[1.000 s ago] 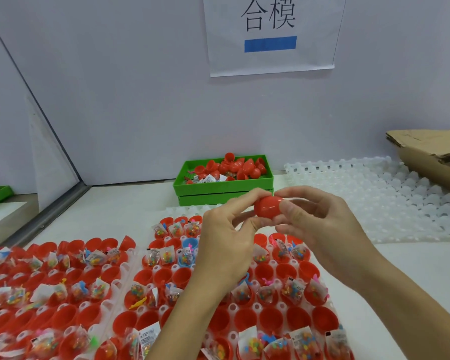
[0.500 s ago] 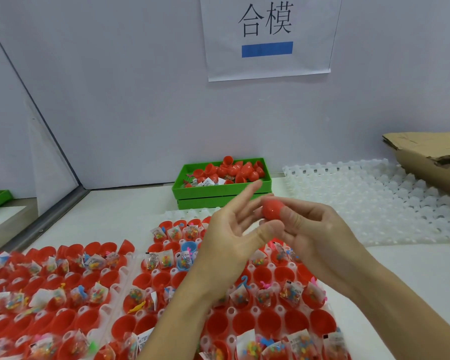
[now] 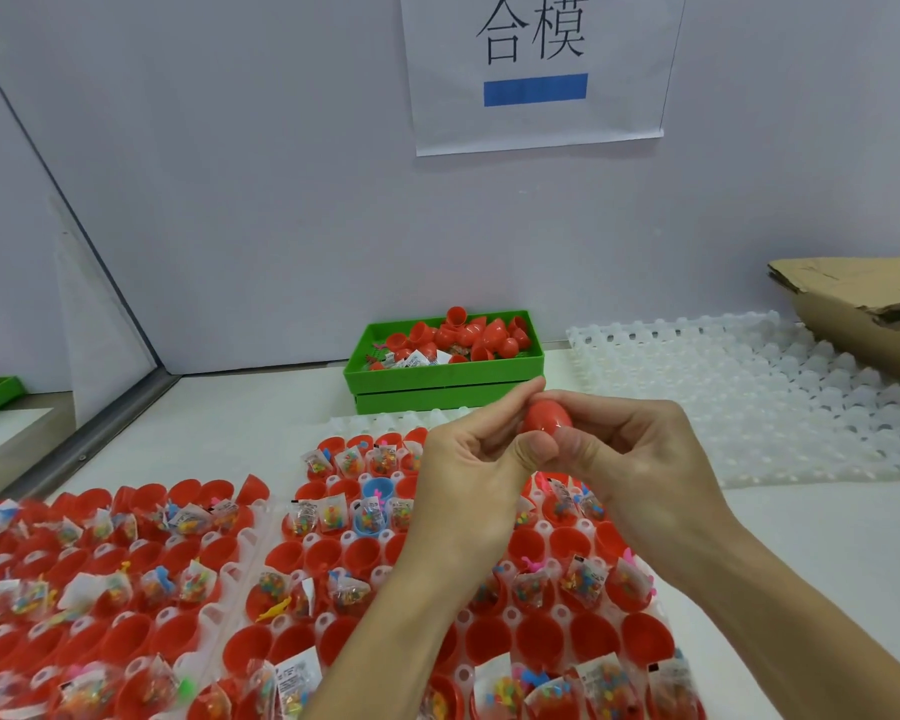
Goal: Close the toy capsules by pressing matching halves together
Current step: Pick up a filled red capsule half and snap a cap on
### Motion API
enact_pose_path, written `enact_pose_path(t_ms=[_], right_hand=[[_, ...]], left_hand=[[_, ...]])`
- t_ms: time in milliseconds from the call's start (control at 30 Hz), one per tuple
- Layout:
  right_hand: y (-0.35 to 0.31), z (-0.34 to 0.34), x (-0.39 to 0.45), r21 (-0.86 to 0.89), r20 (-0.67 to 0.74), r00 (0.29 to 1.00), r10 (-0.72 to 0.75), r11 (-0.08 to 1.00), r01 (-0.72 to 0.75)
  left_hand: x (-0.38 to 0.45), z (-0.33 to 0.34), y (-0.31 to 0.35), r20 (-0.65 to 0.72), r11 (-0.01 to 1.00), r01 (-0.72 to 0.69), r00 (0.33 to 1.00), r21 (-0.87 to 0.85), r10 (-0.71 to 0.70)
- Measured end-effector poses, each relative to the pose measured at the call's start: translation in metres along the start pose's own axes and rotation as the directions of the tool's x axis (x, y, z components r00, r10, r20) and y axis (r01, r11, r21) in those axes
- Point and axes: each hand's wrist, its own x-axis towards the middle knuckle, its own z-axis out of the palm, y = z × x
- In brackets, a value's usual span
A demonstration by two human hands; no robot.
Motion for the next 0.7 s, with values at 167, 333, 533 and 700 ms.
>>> enact_pose_path(t_ms=[167,333,533,700], right_hand=[[-0.007,-0.011,0.003,0.014,0.098,0.995,0.001,1.000,-0.003],[-0.018,-0.020,0.005,-0.166,0.058,0.994,-0.092,0.981,0.101],[-0.013,-0.021,0.004,-0.482,0.084,0.982,-0.167,0.856,0.187],[-0.009,-0.020,0.003,-0.500,0.137,0.977,-0.164,0.840,0.211]], left_hand=[[0.001,-0.004,0.007,0.071,1.000,-0.018,0.997,0.018,0.017],[0.003,-0.006,0.012,0.119,0.973,0.122,0.988,-0.195,-0.100],[0.006,-0.005,0.010,0.079,0.949,0.231,0.972,-0.215,-0.219],[0.005,-0.006,0.008,0.117,0.919,0.277,0.960,-0.280,-0.254]])
